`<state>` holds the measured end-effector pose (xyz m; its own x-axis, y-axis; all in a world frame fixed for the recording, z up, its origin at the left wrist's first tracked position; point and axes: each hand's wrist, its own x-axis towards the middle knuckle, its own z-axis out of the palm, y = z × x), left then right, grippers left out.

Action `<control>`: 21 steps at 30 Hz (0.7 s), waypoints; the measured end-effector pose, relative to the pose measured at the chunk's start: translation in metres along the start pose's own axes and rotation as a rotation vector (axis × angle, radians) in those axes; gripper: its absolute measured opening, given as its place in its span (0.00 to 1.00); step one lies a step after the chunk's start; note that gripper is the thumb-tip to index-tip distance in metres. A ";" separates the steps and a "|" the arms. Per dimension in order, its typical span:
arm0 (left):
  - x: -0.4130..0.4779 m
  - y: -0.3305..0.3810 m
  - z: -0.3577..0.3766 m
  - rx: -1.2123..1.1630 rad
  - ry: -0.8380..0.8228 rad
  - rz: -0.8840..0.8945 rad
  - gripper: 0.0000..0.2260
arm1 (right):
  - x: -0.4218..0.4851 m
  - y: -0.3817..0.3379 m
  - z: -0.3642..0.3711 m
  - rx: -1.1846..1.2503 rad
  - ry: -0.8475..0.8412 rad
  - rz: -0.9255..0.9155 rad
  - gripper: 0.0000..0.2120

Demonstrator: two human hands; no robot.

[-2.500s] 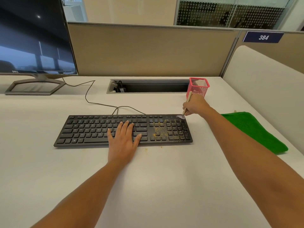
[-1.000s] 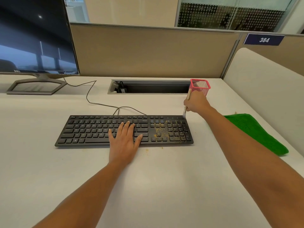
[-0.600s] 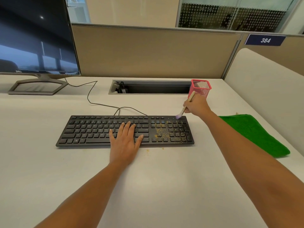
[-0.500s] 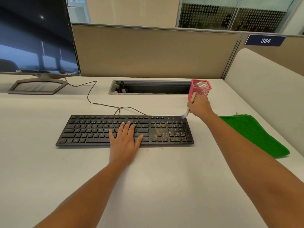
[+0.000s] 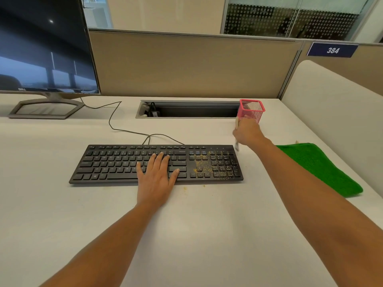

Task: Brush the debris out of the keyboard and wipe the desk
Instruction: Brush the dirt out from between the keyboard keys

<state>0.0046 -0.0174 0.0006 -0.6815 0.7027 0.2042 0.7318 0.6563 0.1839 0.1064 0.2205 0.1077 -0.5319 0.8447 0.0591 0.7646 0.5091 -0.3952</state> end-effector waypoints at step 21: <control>0.001 0.000 0.000 0.007 -0.010 0.004 0.41 | -0.006 0.005 0.002 0.321 -0.013 0.061 0.12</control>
<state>0.0043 -0.0169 0.0009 -0.6789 0.7078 0.1952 0.7342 0.6556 0.1766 0.1132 0.2176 0.1039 -0.4943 0.8691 0.0157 0.6428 0.3776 -0.6665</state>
